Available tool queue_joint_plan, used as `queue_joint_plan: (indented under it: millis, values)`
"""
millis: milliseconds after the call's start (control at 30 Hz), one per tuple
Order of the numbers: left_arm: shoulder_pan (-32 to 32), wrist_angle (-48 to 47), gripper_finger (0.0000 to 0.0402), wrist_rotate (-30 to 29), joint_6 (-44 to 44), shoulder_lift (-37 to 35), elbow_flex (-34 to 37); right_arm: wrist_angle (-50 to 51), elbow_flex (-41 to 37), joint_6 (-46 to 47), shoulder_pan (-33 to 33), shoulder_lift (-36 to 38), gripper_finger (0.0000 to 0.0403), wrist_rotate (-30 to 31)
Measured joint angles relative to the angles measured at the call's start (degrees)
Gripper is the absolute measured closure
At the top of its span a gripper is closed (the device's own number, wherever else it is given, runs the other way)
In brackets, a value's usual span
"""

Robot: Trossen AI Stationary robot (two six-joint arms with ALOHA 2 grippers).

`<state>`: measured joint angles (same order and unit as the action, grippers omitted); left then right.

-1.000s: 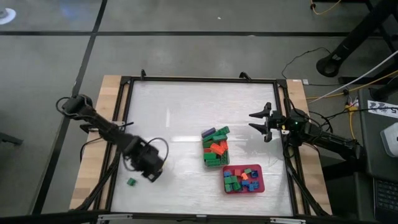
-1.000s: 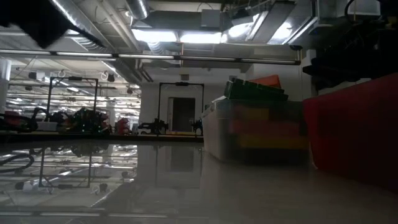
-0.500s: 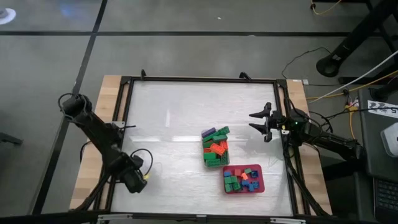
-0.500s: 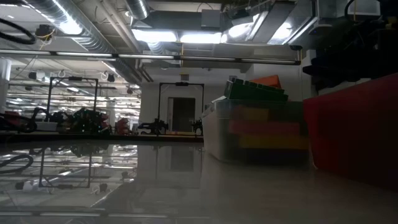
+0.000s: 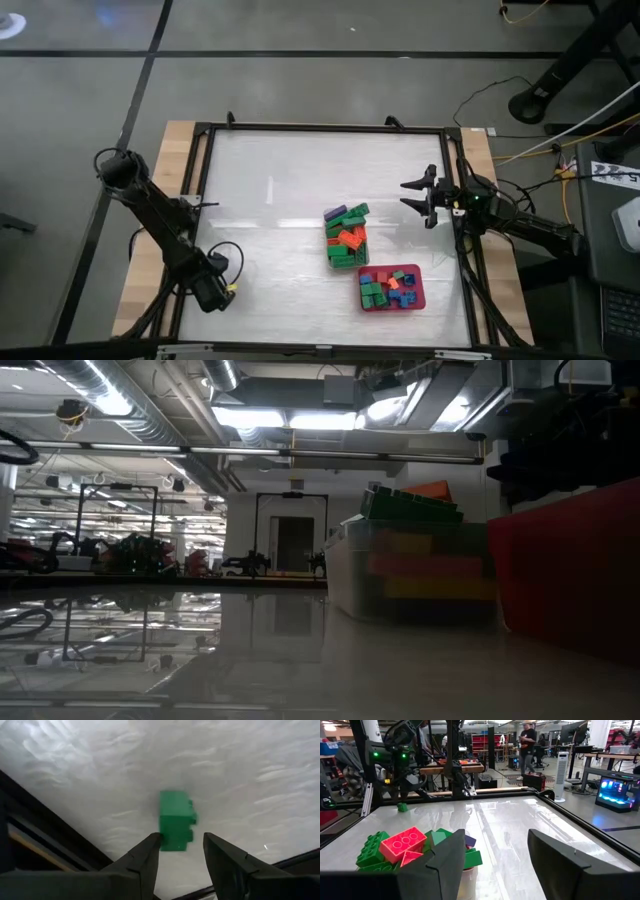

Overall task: Sort blocks by size
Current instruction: Put the green square game piece into the red bin

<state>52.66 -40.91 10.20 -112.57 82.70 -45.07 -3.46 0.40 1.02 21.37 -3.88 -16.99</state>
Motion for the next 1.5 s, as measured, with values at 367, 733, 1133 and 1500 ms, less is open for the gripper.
queue_joint_plan:
  millis: [367,733,1133,1500]
  values:
    - [0.0,3.3,0.0259,-2.5,0.0,0.2,2.6,0.0,0.0,0.0,0.0,0.0,0.0189,0.0]
    - [-0.3,4.4,0.0259,-5.3,-0.1,0.8,3.4,0.0,0.0,0.0,0.0,0.0,0.0189,0.0]
    - [-1.7,14.1,0.0332,-24.6,4.2,0.8,3.5,0.0,0.0,0.0,0.0,0.0,0.0189,0.0]
    - [-14.2,49.8,0.0318,-50.5,37.9,1.4,3.5,0.0,0.0,0.0,0.0,0.0,0.0189,0.0]
